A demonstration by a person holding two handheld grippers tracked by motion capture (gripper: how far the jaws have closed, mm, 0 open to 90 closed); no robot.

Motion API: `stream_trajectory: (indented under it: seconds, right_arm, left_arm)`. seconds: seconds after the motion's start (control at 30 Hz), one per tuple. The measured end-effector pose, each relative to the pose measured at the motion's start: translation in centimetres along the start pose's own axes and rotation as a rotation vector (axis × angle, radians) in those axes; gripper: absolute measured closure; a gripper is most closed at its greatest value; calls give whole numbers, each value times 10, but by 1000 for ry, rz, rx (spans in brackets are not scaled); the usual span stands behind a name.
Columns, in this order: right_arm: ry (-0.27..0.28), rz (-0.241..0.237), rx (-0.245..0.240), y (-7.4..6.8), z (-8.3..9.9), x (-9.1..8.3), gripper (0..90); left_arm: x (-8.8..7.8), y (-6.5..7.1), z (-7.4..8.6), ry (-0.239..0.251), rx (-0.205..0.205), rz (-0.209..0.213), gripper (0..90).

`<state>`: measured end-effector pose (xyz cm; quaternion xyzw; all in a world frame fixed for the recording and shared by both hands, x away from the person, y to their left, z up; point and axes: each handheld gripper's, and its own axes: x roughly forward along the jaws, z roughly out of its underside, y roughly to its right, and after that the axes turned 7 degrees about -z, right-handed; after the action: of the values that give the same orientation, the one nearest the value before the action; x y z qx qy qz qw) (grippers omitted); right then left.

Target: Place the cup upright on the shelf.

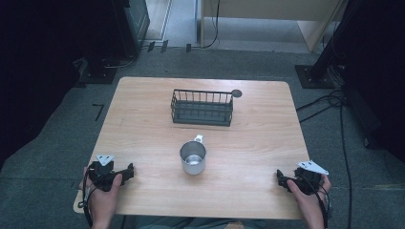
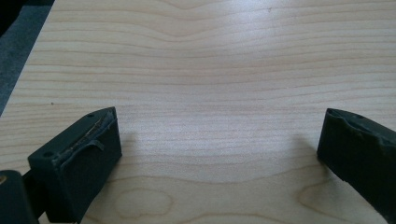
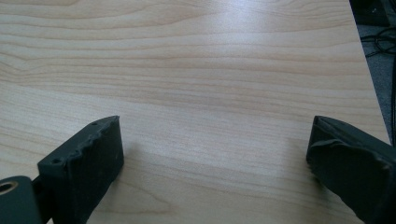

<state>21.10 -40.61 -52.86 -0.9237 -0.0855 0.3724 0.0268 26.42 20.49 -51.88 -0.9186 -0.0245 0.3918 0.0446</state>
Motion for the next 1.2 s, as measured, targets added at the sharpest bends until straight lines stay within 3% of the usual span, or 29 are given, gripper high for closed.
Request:
stream_trajectory:
  seconds: [0.17, 0.27, 0.37, 0.43, 0.5, 0.53, 0.73, 0.77, 0.9, 0.97, 1.03, 1.2]
  right_arm:
    - [15, 4, 25, -1, -1, 0, 35]
    - [54, -28, 35, -7, -6, -4, 43]
    - [107, -82, 17, -24, -19, -12, 43]
    - [115, -96, 9, -28, -22, -14, 43]
    - [144, -144, -28, -47, -32, -18, 43]
    - [144, -144, -28, -47, -32, -18, 43]
    - [174, -212, -98, -85, -47, -21, 28]
    - [180, -245, -116, -96, -51, -21, 21]
    - [192, -275, -133, -112, -56, -21, 0]
    - [197, -317, -158, -128, -61, -19, 0]
    - [197, -328, -166, -132, -62, -19, 0]
    - [194, -396, -200, -160, -69, -14, 0]
  left_arm:
    - [0, 0, 0, 0, 0, 0, 0]
    - [0, 0, 0, 0, 0, 0, 0]
    - [0, 0, 0, 0, 0, 0, 0]
    - [0, 0, 0, 1, 0, 0, 0]
    - [0, 0, 0, 0, 0, 0, 0]
    - [0, 0, 0, 0, 0, 0, 0]
    - [0, 0, 0, 0, 0, 0, 0]
    - [0, 0, 0, 1, 0, 0, 0]
    - [0, 0, 0, 0, 0, 0, 0]
    - [0, 0, 0, 0, 0, 0, 0]
    - [0, 0, 0, 0, 0, 0, 0]
    - [0, 0, 0, 0, 0, 0, 0]
